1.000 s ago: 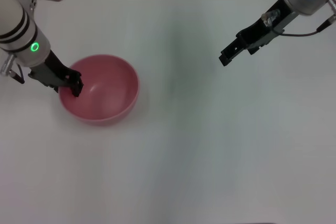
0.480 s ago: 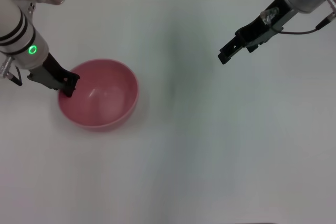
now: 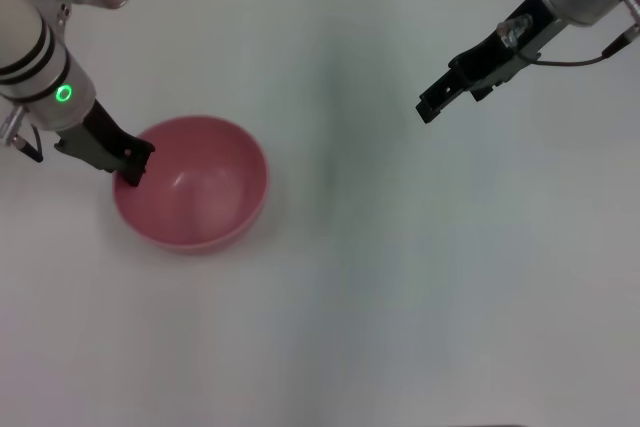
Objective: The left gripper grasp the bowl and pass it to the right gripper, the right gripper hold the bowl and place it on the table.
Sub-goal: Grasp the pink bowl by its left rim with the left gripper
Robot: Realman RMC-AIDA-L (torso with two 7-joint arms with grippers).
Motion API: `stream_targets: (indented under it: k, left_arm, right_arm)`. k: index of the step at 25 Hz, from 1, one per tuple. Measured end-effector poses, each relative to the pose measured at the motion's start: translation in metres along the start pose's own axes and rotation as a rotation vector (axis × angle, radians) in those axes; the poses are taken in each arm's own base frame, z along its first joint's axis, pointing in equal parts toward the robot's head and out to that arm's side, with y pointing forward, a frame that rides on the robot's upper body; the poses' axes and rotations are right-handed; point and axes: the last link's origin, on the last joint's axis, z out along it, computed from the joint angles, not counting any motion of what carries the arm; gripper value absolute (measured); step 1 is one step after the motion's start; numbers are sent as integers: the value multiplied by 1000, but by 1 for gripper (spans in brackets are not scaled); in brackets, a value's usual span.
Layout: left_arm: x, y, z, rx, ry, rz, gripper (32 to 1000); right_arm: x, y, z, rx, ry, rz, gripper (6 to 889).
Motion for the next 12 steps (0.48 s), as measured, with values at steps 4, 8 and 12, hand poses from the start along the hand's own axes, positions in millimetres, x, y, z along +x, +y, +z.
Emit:
stream_targets:
  k: [4, 8, 12]
  left_arm:
    - [8, 8, -8, -20, -1, 23, 71]
    - [10, 11, -11, -28, -8, 39, 64]
    - [12, 15, -14, -39, -17, 52, 47]
  right_arm:
    - [2, -2, 0, 0, 2, 5, 869]
    - [2, -3, -1, 2, 1, 6, 868]
    - [2, -2, -1, 0, 2, 6, 868]
